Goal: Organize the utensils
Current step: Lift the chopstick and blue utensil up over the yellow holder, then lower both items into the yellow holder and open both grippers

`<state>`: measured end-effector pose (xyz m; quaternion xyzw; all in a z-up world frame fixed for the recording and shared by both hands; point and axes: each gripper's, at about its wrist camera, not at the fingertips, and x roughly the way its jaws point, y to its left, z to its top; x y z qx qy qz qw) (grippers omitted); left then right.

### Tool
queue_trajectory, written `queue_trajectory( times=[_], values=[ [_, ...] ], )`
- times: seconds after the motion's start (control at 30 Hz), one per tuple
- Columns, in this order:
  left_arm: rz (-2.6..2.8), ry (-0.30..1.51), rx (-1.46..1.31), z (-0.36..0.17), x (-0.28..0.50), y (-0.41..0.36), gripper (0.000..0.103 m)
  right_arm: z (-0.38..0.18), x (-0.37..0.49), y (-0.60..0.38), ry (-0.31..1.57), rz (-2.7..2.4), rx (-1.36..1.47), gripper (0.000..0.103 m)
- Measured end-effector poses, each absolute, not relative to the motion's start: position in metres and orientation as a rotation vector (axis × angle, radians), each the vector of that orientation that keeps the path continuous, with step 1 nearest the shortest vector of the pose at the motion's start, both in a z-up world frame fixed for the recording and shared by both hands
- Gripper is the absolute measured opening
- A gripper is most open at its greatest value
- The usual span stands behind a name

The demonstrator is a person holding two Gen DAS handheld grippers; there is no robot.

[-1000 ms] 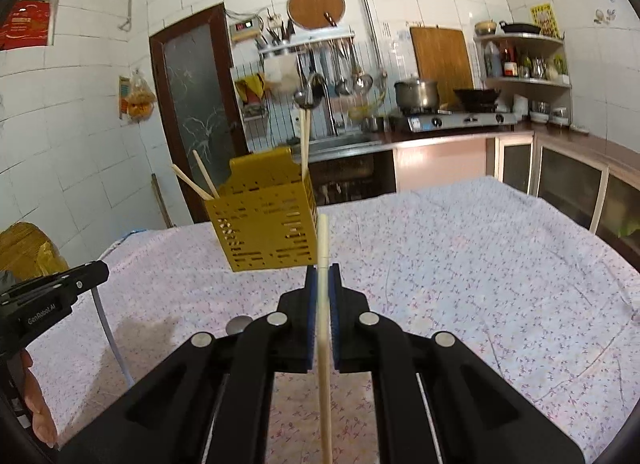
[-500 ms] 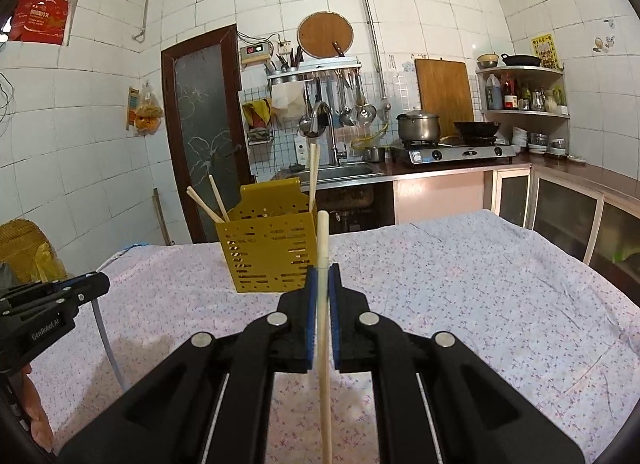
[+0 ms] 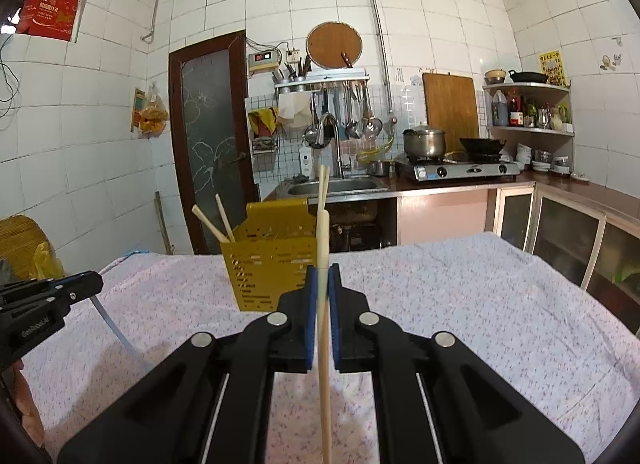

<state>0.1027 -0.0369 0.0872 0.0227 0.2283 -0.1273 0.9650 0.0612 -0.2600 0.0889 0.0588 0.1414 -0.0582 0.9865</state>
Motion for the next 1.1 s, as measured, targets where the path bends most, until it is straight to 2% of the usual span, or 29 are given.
queue_trajectory(
  times=[0.33, 0.77, 0.93, 1.1],
  values=[
    [-0.280, 0.425, 0.026, 0.109, 0.127, -0.043, 0.003, 0.104, 0.089, -0.271, 0.245, -0.118, 0.147, 0.006],
    [-0.363, 0.247, -0.073, 0.199, 0.203, -0.072, 0.003, 0.178, 0.183, -0.290, 0.041, -0.078, 0.225, 0.006],
    [-0.359, 0.206, -0.043, 0.203, 0.241, -0.097, 0.003, 0.185, 0.224, -0.296, -0.011, -0.069, 0.231, 0.006],
    [-0.363, 0.227, -0.028, 0.184, 0.285, -0.115, 0.003, 0.179, 0.268, -0.296, -0.033, -0.046, 0.233, 0.006]
  ],
)
